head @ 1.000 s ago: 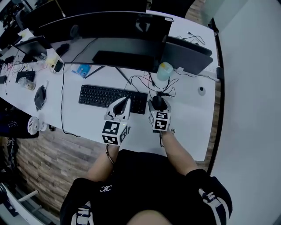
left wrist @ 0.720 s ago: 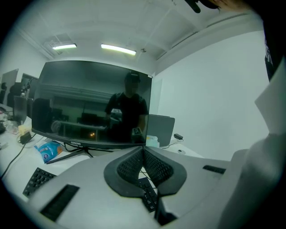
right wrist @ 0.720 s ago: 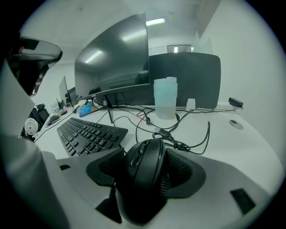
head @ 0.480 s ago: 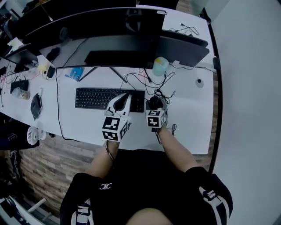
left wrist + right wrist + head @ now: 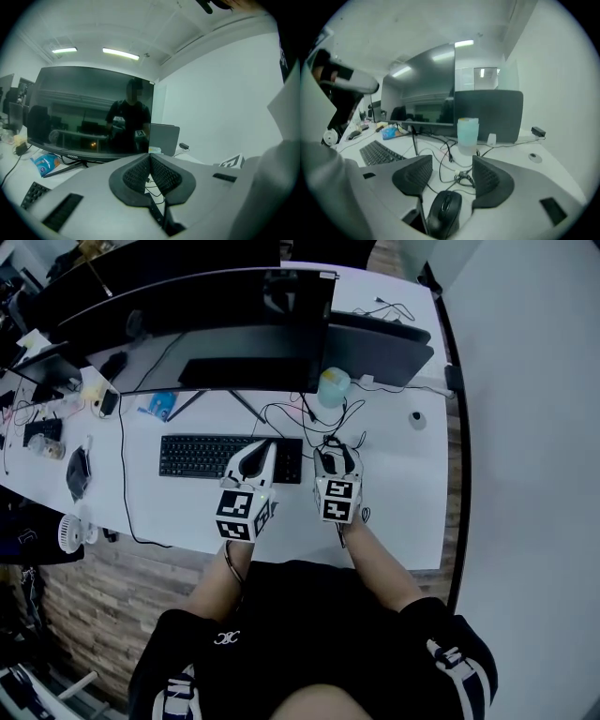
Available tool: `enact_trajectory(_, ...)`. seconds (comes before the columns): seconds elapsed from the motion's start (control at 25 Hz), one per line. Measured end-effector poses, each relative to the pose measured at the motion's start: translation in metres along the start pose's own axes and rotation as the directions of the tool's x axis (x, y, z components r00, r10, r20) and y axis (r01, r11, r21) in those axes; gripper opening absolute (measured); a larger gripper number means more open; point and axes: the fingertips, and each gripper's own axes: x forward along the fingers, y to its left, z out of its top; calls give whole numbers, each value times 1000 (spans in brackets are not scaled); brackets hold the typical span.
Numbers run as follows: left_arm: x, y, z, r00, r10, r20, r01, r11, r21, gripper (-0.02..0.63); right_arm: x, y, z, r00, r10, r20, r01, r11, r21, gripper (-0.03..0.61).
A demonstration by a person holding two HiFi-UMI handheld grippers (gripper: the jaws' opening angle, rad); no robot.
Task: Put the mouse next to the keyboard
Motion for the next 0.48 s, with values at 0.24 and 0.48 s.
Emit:
enact_trajectory(0.24, -16, -31, 14, 999, 11, 40, -11, 1000, 6, 14, -71, -12, 98, 965, 42, 258, -43, 999, -4, 211)
enact_trajectory(0.48, -31, -63, 32, 997, 16, 80, -18, 999, 28, 14, -139, -21, 153, 905, 116, 410, -129, 992, 4, 17)
